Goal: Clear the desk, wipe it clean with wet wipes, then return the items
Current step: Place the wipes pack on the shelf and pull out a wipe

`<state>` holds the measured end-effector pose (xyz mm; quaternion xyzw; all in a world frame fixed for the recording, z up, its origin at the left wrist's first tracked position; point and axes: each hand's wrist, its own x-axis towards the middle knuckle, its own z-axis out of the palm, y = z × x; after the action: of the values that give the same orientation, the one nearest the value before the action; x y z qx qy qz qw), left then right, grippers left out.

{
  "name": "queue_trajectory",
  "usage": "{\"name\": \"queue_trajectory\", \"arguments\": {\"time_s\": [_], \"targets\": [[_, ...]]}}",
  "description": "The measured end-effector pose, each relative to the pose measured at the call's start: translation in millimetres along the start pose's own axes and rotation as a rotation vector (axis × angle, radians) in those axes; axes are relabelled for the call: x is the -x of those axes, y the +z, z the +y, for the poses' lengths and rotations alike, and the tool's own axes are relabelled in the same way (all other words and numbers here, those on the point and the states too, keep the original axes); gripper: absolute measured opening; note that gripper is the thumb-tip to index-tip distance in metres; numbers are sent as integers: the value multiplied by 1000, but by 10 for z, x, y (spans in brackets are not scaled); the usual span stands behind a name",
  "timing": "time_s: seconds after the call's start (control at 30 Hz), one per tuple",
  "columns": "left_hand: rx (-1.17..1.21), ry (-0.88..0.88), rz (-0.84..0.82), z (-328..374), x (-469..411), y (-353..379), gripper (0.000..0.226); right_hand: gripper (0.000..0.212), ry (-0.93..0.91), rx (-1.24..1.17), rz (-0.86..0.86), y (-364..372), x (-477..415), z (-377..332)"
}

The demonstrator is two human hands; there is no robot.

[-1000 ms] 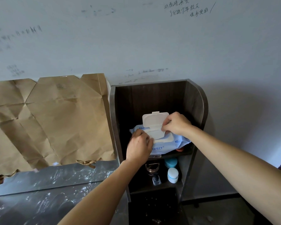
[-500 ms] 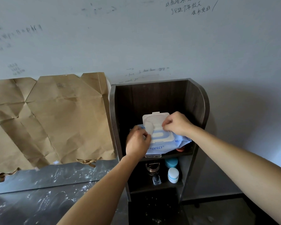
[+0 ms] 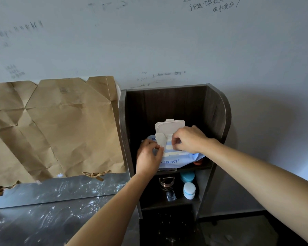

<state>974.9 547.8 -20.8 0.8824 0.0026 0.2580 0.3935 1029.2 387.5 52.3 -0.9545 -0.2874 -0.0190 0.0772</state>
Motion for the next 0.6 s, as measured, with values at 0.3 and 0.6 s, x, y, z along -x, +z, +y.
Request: {"name": "queue_trajectory", "arguments": {"time_s": [0.3, 0.6], "targets": [[-9, -10, 8, -19, 5, -22, 17, 8, -11, -46, -68, 14, -64, -40], [-3, -24, -1, -13, 11, -26, 16, 9, -142, 231, 57, 177, -17, -50]]}}
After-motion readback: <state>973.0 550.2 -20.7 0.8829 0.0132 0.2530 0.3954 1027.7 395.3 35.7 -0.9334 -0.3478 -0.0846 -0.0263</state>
